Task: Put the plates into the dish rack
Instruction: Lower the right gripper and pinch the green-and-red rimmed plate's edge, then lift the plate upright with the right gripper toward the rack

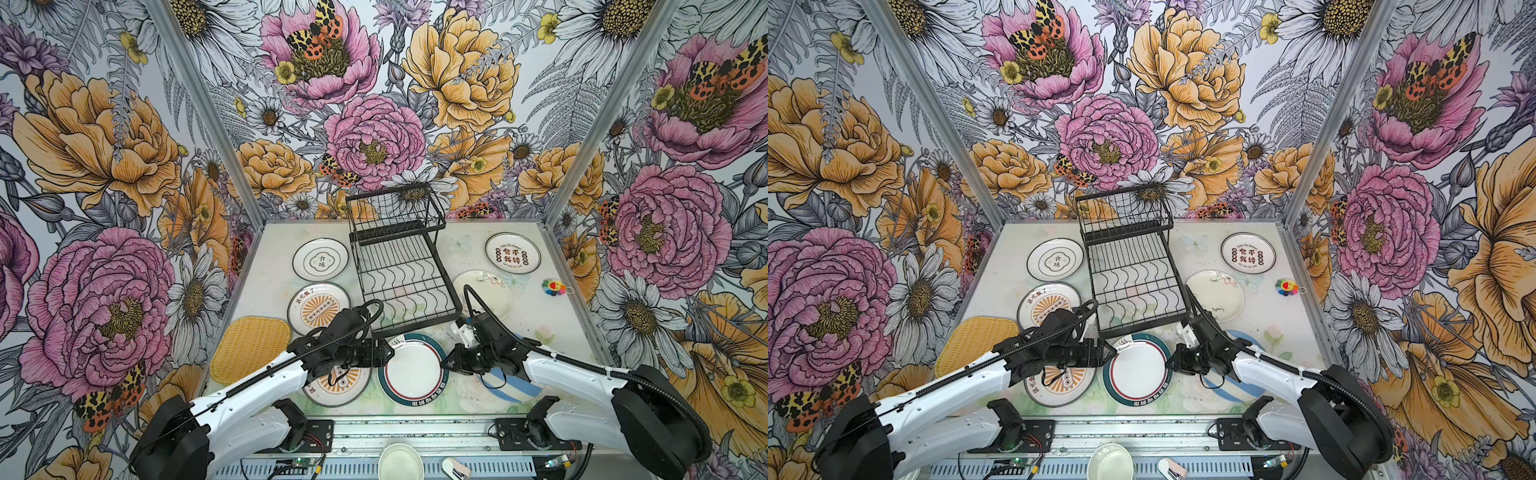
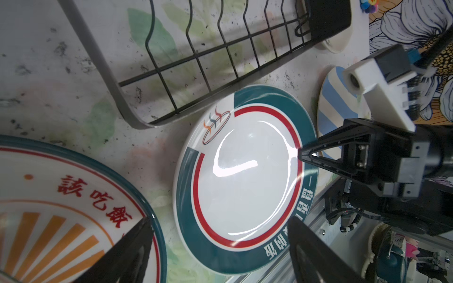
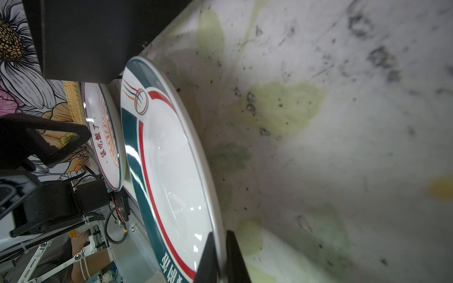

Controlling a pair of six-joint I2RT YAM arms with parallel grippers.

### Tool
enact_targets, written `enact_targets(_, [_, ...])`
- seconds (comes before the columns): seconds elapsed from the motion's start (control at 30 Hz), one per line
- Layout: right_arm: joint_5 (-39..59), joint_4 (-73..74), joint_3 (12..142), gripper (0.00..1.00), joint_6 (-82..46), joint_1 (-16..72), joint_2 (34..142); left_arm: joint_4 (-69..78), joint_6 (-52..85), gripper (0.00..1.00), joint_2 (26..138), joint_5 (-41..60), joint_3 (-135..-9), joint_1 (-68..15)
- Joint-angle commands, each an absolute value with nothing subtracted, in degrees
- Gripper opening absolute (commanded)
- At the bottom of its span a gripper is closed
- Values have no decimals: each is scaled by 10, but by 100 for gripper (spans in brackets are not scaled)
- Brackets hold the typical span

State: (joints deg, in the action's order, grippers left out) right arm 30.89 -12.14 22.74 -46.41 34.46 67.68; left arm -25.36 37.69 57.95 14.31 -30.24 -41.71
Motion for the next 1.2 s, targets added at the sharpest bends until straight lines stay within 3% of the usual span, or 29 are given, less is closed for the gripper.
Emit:
enact_targets(0.0, [276, -178, 211, 0, -451, 337, 656, -238, 383, 90, 565, 159, -297, -410])
enact_targets(0.33, [328, -210, 253, 0, -481, 320, 548, -220, 368, 92, 548, 206, -299, -377])
enact_targets(0.6, [347, -233, 321, 0, -494, 312, 515, -173, 363, 83, 551, 251, -305, -356])
enact_targets(0.73, [346, -233, 352, 0, -491, 308, 522, -161, 362, 70, 560, 266, -318, -355])
enact_targets(0.97, [347, -232, 384, 0, -473, 306, 548, -128, 382, 31, 562, 270, -336, -355])
enact_targets(1.17, [368, -231, 415, 0, -439, 304, 563, -76, 411, 4, 566, 288, -337, -352])
